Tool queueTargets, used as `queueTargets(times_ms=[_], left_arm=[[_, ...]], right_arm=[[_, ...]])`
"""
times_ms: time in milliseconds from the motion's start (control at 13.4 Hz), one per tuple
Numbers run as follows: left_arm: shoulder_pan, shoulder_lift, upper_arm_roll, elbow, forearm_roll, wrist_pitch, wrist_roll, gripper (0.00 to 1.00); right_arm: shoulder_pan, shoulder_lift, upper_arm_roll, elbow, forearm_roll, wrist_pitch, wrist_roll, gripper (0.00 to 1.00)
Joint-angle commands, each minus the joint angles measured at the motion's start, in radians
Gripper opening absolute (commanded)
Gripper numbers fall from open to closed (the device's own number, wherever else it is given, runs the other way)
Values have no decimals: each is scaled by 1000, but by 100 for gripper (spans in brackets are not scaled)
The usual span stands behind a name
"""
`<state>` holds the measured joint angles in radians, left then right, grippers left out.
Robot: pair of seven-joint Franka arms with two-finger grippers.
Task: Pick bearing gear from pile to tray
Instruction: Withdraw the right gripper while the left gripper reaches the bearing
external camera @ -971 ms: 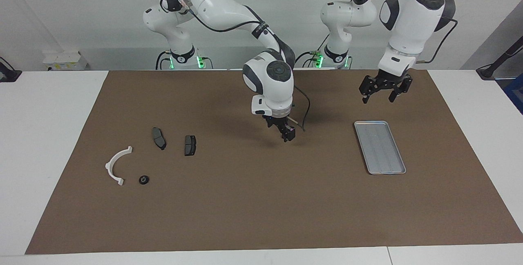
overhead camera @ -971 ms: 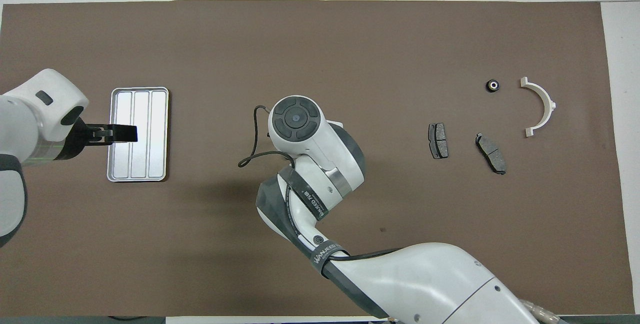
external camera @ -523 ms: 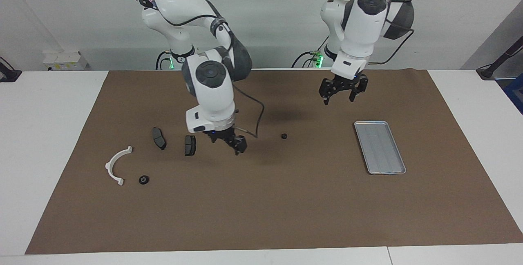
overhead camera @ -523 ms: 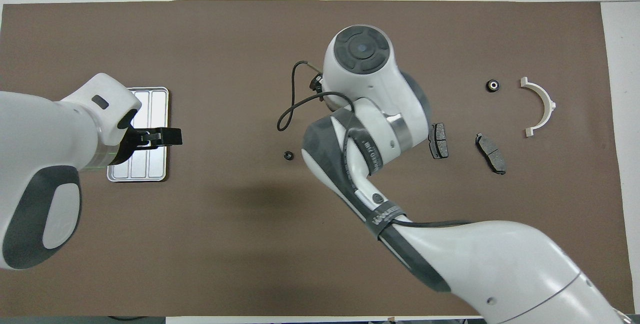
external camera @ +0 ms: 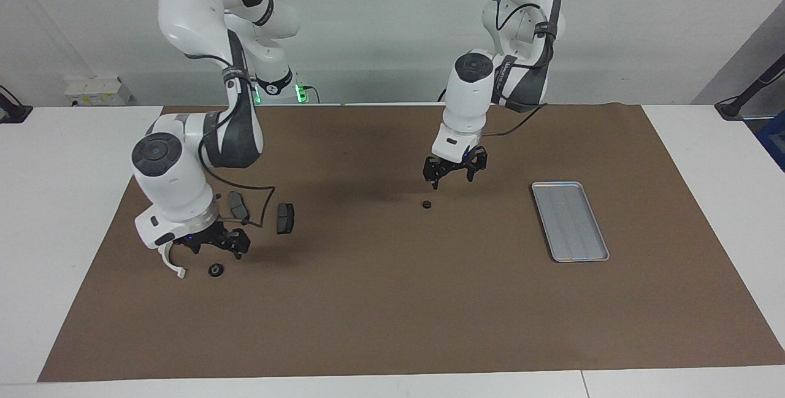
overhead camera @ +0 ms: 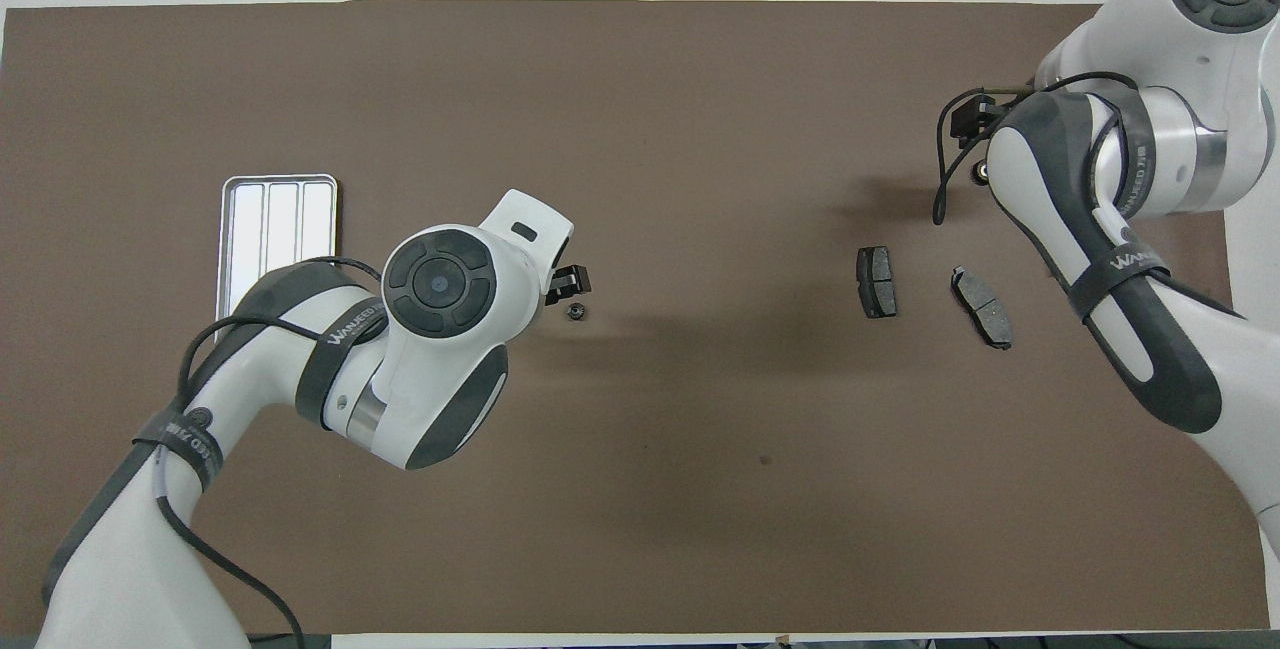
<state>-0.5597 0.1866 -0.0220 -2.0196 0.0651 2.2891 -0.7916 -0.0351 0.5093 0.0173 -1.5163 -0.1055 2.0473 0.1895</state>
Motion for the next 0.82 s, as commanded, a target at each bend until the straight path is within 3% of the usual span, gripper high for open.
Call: queueTargets(times_ms=[0,149,747], left_arm=[[-25,88,17,48,21,74,-58,99],[-28,122,14,71,19,81,-64,99],[-55,109,10,9,5,92,-81,98]], right_arm=[[-23,34,18,-24,-25,42,88,100],[-31,67,18,-25,-37,76,134,100],[-45,118,18,-28,-39,129,174,100]])
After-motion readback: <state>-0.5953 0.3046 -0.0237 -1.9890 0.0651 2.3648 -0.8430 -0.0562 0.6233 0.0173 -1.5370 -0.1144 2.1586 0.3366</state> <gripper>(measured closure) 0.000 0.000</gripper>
